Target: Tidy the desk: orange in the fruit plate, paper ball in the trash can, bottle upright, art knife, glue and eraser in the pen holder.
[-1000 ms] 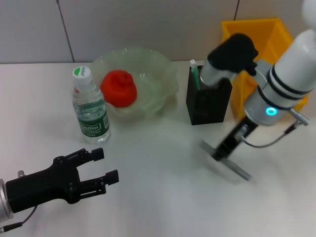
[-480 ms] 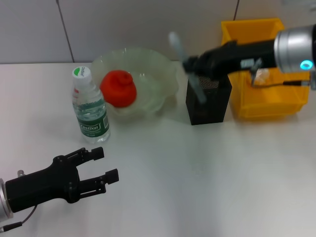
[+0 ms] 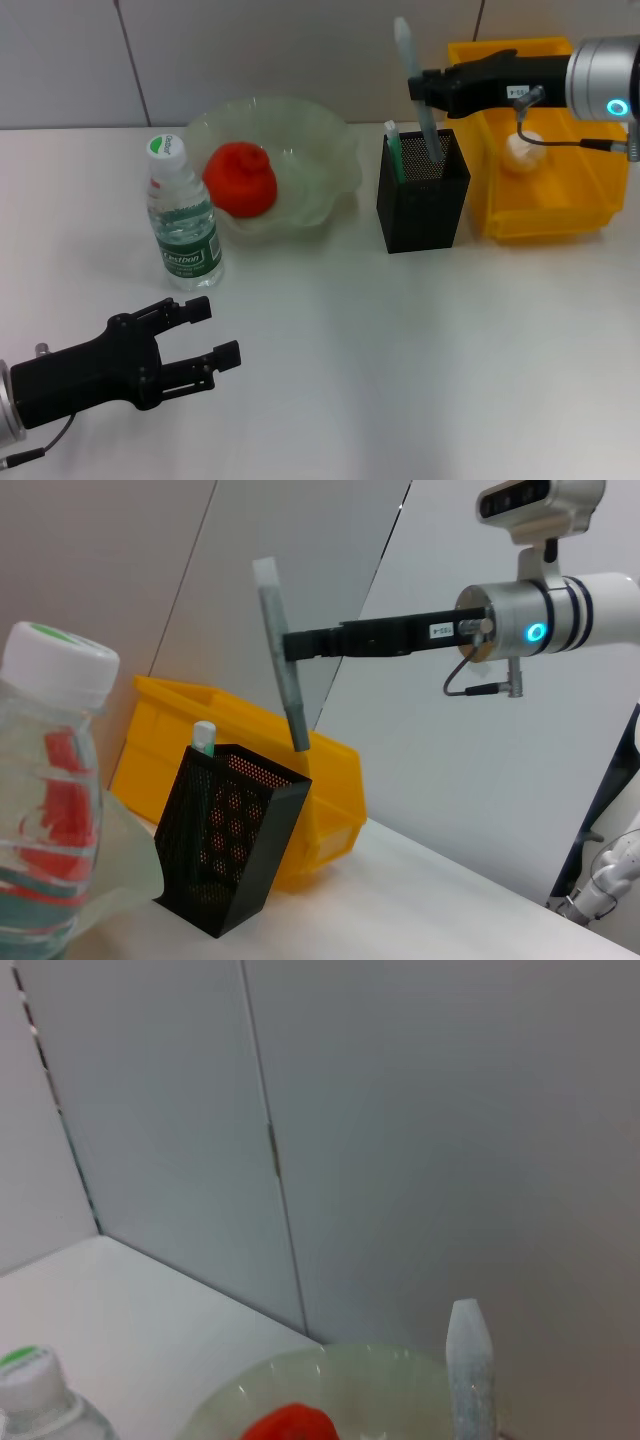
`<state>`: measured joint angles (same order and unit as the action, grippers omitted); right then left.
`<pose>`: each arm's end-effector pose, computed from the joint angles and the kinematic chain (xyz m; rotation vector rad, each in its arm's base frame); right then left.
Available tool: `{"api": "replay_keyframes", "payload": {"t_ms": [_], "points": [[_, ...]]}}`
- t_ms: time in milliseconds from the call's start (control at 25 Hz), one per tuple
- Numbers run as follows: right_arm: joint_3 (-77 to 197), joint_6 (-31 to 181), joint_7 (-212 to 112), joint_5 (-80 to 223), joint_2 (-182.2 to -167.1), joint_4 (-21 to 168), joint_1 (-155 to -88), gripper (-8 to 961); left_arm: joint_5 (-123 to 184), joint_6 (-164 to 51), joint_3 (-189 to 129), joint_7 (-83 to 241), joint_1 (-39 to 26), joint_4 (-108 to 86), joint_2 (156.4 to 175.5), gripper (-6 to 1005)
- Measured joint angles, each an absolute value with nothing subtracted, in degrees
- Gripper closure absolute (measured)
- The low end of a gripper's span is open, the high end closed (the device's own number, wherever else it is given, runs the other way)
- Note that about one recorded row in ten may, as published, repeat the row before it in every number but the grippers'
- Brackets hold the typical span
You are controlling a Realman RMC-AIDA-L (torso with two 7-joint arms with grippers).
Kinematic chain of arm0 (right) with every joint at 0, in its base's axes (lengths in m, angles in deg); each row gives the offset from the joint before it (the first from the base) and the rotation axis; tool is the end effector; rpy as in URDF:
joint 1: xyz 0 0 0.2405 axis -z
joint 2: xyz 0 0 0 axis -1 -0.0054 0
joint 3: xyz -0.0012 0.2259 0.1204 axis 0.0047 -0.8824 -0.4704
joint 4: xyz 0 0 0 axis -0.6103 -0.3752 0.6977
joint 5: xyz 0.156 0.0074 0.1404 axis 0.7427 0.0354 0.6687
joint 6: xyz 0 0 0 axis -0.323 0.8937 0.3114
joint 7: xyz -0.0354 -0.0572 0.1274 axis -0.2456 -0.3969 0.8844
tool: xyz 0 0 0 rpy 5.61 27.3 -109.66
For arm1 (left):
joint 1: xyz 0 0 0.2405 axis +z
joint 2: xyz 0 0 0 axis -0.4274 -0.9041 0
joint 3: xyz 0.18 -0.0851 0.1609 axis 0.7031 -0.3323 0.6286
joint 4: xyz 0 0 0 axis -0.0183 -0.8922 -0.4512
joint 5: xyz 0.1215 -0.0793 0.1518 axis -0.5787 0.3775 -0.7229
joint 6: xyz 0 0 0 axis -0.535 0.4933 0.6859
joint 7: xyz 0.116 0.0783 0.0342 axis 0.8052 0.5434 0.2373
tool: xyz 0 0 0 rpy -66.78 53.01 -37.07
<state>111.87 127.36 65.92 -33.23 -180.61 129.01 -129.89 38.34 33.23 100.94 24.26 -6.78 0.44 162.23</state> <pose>0.1543 0.4402 0.0332 -2.4248 0.7022 0.4533 -0.3082 0.2727 -0.0079 -2.5945 -0.7532 -0.9963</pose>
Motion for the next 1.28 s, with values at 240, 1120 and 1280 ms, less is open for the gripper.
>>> {"api": "replay_keyframes", "payload": {"t_ms": [240,1120,1280], "points": [[111.9,124.5,65.9,-34.4,-180.45,124.8,-131.8,828,38.3,33.2,100.9,24.2,-6.9,0.4,162.22,138],[112.6,119.0,64.6,-36.0,-180.87,120.4,-132.6,803,38.7,33.9,100.9,24.5,-6.9,0.5,162.14,138],[112.7,118.9,64.5,-36.0,-180.85,120.2,-132.6,783,38.8,34.1,100.9,24.6,-6.8,0.5,162.06,138]]}}
